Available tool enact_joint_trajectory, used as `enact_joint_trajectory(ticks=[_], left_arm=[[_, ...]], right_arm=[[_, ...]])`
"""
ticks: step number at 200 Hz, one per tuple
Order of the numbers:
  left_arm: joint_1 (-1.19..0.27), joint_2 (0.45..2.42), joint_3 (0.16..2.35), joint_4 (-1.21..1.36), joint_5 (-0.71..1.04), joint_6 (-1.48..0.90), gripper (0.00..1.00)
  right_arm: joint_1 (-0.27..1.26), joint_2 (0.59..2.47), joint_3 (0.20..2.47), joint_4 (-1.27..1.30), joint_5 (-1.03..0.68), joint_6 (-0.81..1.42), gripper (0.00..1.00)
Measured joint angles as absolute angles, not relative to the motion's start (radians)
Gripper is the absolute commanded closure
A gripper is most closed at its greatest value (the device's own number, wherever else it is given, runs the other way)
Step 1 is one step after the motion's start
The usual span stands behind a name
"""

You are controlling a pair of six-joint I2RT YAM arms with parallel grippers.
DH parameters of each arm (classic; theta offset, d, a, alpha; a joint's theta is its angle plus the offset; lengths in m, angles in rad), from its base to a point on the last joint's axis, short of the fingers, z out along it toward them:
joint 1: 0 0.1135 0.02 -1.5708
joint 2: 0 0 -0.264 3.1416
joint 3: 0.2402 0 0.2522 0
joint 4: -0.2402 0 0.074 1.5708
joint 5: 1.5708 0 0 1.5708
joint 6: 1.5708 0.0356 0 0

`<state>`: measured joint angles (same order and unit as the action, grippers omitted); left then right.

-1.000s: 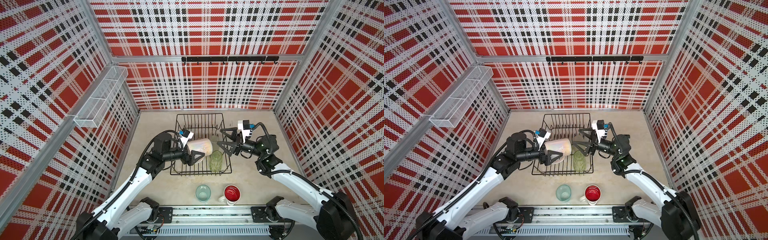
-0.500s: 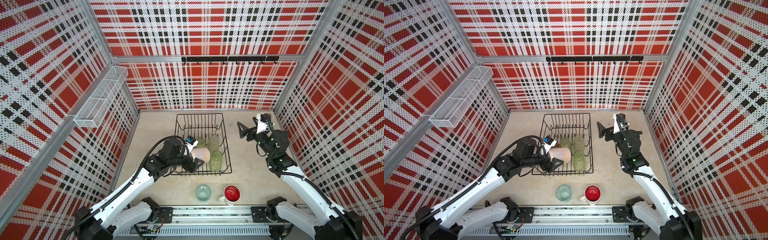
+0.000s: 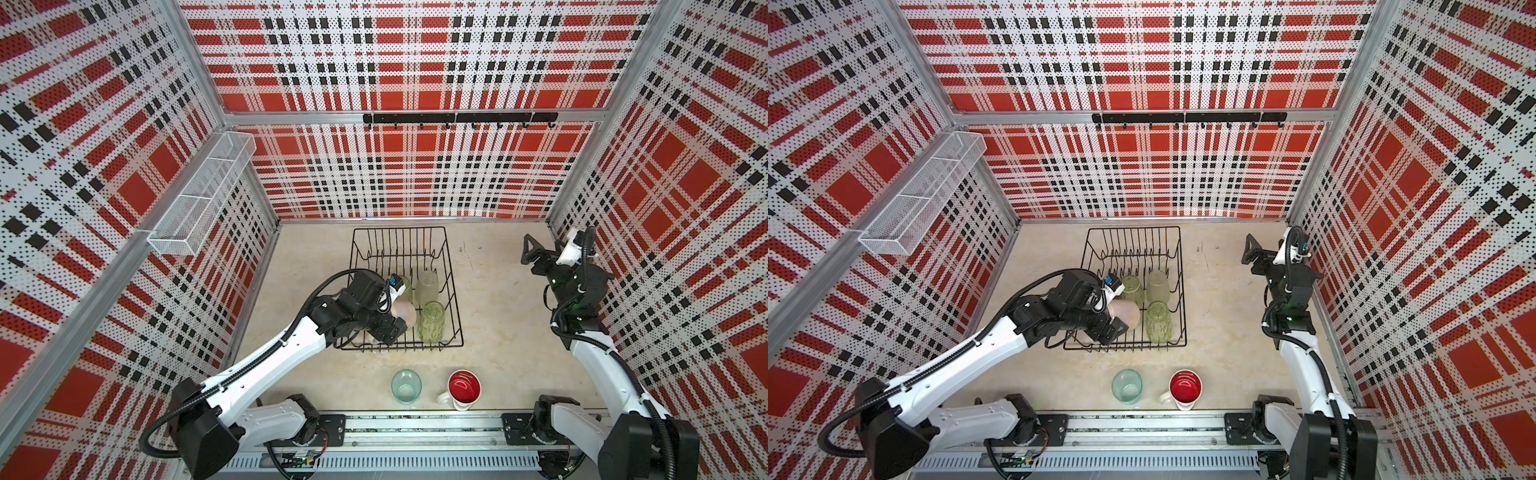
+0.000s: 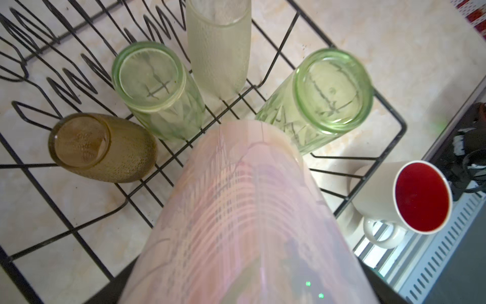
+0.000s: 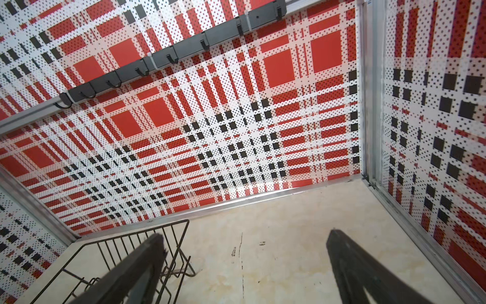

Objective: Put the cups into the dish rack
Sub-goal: 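Lower the lavender mug upside down into the rack with the left gripper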

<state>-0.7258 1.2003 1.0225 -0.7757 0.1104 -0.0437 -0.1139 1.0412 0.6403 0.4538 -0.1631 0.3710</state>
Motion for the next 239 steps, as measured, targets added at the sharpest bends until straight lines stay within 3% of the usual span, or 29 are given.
enact_joint_trajectory(ticks=[158, 239], left_arm=[[-0.755, 1.467, 1.118, -0.852, 0.017, -0.01, 0.64], [-0.756, 1.536, 1.136, -0.845, 0.017, -0.026, 0.54]], right_arm=[[-0.149, 1.049, 0.688, 0.222, -0.129, 0.314, 0.0], [-0.153, 1.077, 0.744, 0.16, -0.162, 0.304, 0.0]])
